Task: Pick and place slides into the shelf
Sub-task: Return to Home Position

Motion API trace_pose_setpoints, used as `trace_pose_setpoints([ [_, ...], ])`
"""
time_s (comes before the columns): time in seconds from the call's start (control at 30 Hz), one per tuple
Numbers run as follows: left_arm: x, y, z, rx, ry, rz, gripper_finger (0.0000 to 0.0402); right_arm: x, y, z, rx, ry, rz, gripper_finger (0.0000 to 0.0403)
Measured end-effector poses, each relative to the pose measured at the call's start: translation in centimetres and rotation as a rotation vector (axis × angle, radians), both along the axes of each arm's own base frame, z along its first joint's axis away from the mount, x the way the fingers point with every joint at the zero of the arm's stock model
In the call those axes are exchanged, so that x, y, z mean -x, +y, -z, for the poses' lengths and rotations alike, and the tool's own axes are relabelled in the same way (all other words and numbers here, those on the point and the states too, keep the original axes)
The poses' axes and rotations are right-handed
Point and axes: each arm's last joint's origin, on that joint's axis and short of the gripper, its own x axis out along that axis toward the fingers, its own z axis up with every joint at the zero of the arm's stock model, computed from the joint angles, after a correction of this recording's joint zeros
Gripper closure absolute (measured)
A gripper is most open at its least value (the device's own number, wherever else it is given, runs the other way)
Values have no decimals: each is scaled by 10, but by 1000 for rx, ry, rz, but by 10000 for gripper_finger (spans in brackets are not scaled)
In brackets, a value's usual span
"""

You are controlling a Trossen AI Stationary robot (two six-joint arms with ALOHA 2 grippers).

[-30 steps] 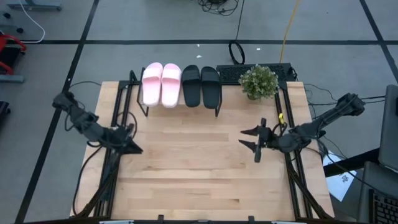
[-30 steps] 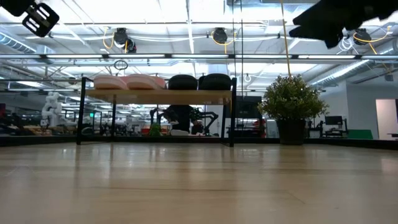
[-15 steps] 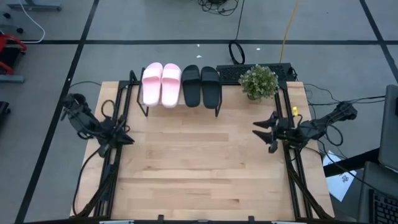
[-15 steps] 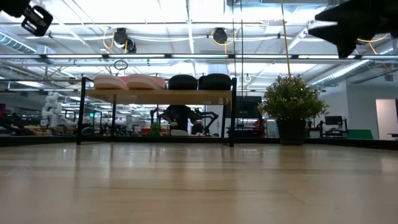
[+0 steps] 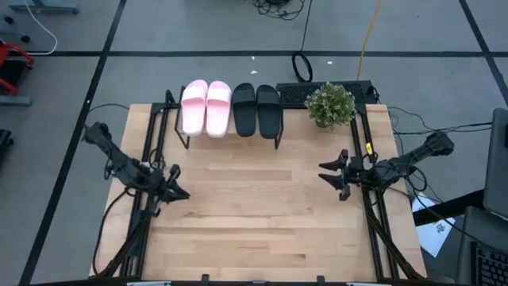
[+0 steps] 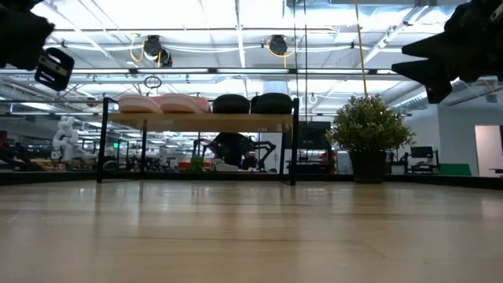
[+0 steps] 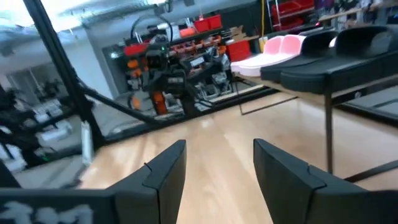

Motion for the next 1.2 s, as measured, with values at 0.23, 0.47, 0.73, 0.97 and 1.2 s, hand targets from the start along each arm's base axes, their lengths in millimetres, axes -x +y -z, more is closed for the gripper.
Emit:
trace_pose_setpoints([
  [0.23, -9, 8, 3, -53, 2, -135, 369, -2, -6, 0, 95, 24, 59, 225],
  [0.47, -17, 18, 6, -66, 37, -205, 369, -4, -17, 10, 127, 126, 162, 225],
  [0.73, -20, 27, 8, -78, 51, -255, 369, -5, -23, 16, 142, 191, 182, 225],
  [0.97, -22, 28, 11, -90, 85, -233, 369, -6, -19, 16, 156, 178, -3, 225],
  [1.2, -27, 31, 17, -119, 153, -279, 369, -7, -17, 18, 205, 188, -147, 225],
])
